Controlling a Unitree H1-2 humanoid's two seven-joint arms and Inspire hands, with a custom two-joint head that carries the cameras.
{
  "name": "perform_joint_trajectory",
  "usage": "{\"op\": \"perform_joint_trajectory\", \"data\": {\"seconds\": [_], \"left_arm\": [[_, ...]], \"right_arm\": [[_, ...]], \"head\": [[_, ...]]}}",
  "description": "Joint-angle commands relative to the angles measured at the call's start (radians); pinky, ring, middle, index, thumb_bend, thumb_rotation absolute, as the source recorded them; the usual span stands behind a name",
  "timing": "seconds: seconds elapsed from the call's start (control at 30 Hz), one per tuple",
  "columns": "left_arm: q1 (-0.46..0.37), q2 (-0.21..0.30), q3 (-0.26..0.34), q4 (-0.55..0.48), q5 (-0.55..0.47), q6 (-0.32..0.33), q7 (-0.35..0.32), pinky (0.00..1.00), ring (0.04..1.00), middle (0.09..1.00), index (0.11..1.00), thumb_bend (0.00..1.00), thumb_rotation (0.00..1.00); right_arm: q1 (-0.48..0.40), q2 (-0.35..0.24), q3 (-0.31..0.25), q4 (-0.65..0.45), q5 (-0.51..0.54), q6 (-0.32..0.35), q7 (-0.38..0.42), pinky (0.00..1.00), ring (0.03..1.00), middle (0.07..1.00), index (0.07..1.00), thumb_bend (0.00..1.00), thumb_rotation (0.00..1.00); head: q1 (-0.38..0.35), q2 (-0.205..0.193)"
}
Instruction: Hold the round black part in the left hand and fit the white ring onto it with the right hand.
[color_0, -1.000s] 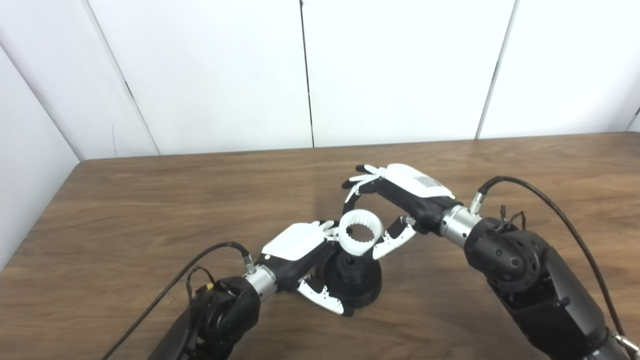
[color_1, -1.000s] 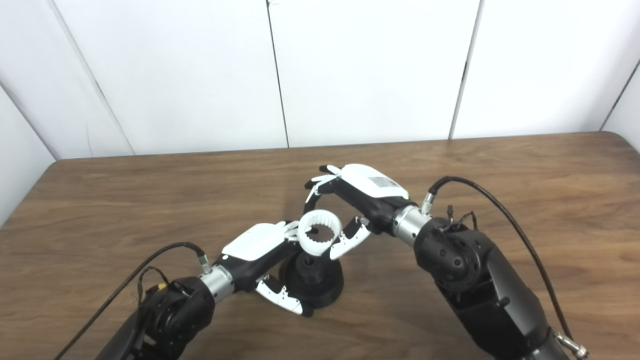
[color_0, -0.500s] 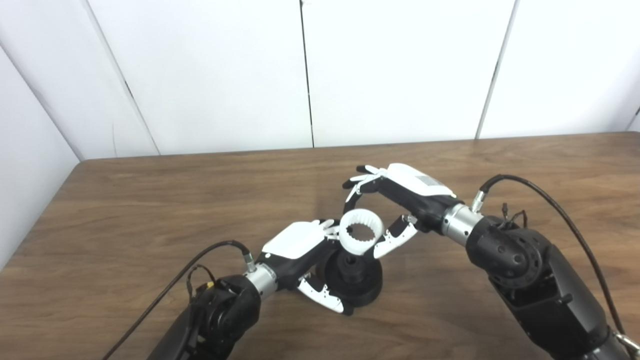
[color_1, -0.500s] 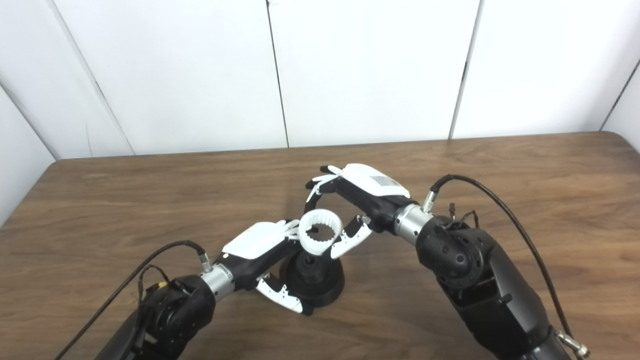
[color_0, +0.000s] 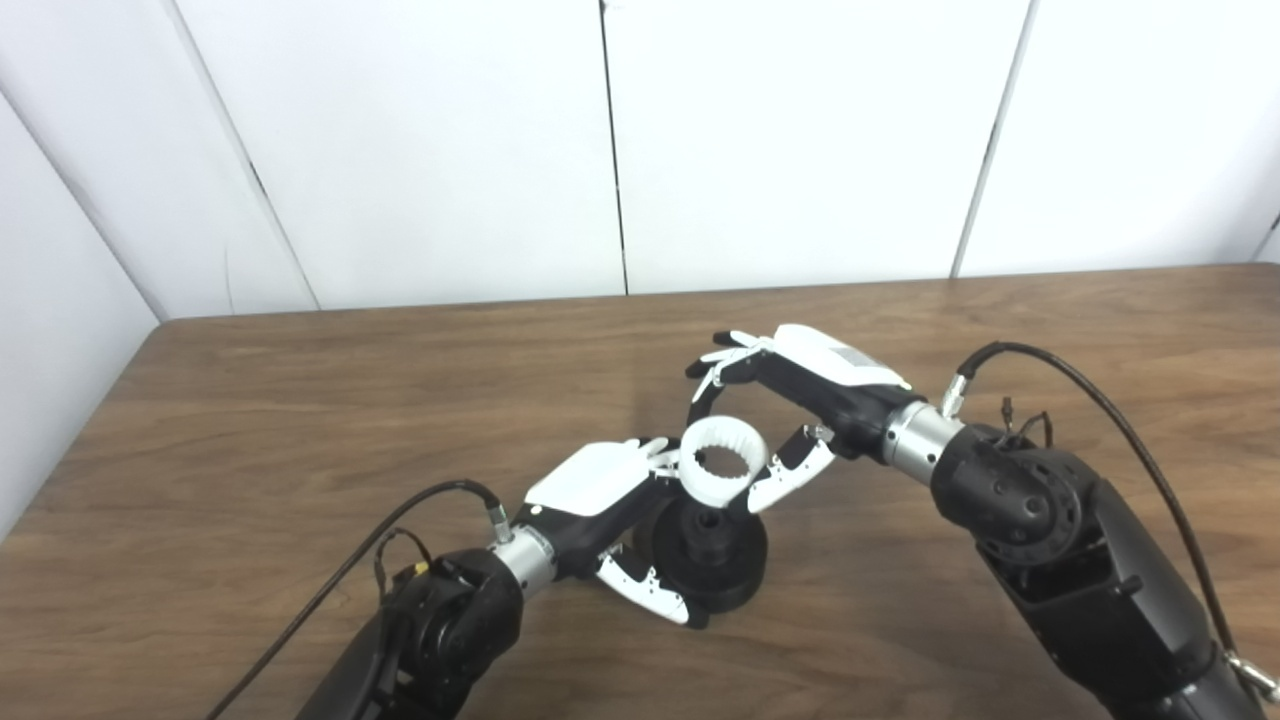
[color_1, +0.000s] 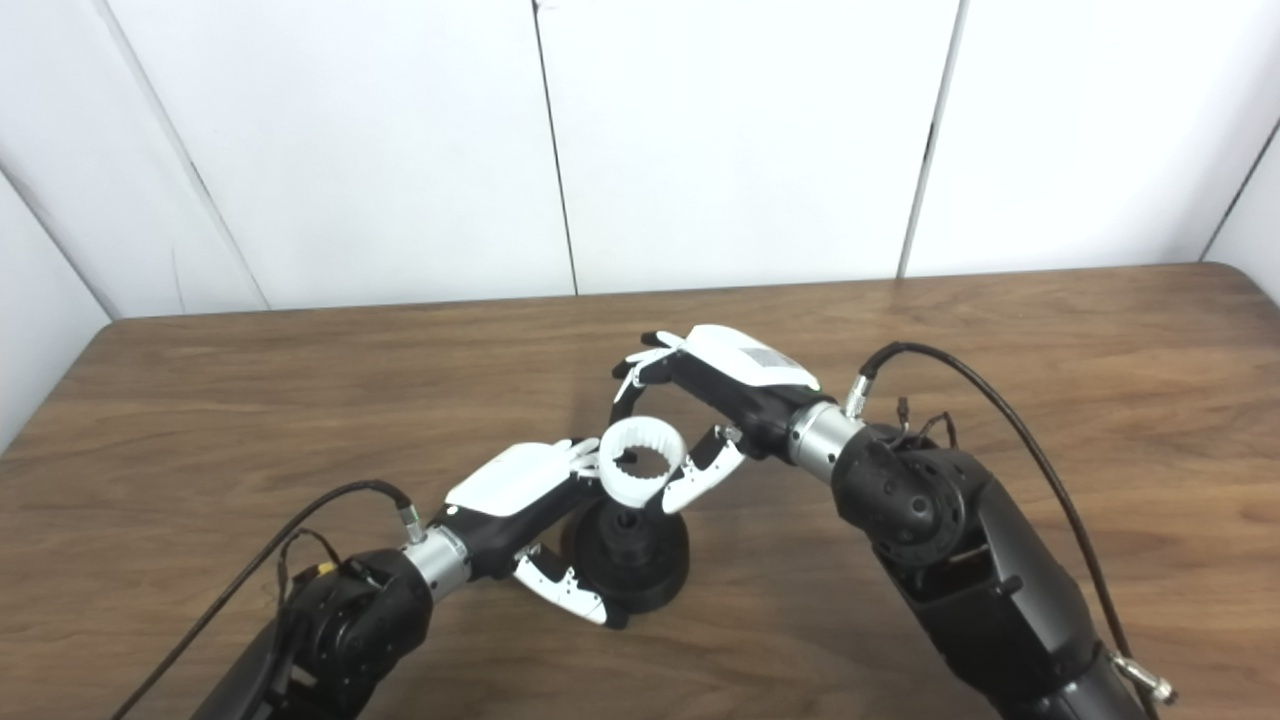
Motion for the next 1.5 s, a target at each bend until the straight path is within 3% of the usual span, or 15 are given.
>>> {"op": "perform_joint_trajectory", "data": {"seconds": [0.0, 0.67, 0.97, 1.47], "left_arm": [[-0.034, 0.004, 0.002, -0.003, 0.002, 0.01, -0.015, 1.0, 1.0, 0.96, 0.715, 0.98, 0.45], [-0.03, 0.007, 0.003, -0.005, 0.002, 0.001, -0.01, 1.0, 1.0, 0.961, 0.712, 0.99, 0.46], [-0.029, 0.005, 0.003, -0.003, 0.002, 0.006, -0.011, 1.0, 1.0, 0.96, 0.712, 0.98, 0.44], [-0.032, 0.001, 0.0, 0.006, 0.013, 0.01, -0.009, 1.0, 1.0, 0.958, 0.712, 0.98, 0.44]], "right_arm": [[-0.054, -0.007, -0.023, -0.006, -0.003, -0.008, -0.016, 1.0, 0.978, 0.855, 0.491, 0.52, 0.15], [-0.066, -0.041, -0.092, 0.118, 0.009, -0.042, -0.061, 0.96, 0.978, 0.863, 0.491, 0.52, 0.15], [-0.062, -0.046, -0.101, 0.032, 0.02, -0.029, -0.042, 0.92, 0.969, 0.857, 0.49, 0.52, 0.15], [-0.061, -0.044, -0.088, -0.136, 0.047, 0.045, 0.029, 0.96, 0.969, 0.855, 0.49, 0.52, 0.15]], "head": [[-0.001, 0.0], [0.002, 0.001], [0.005, 0.002], [0.007, 0.009]]}}
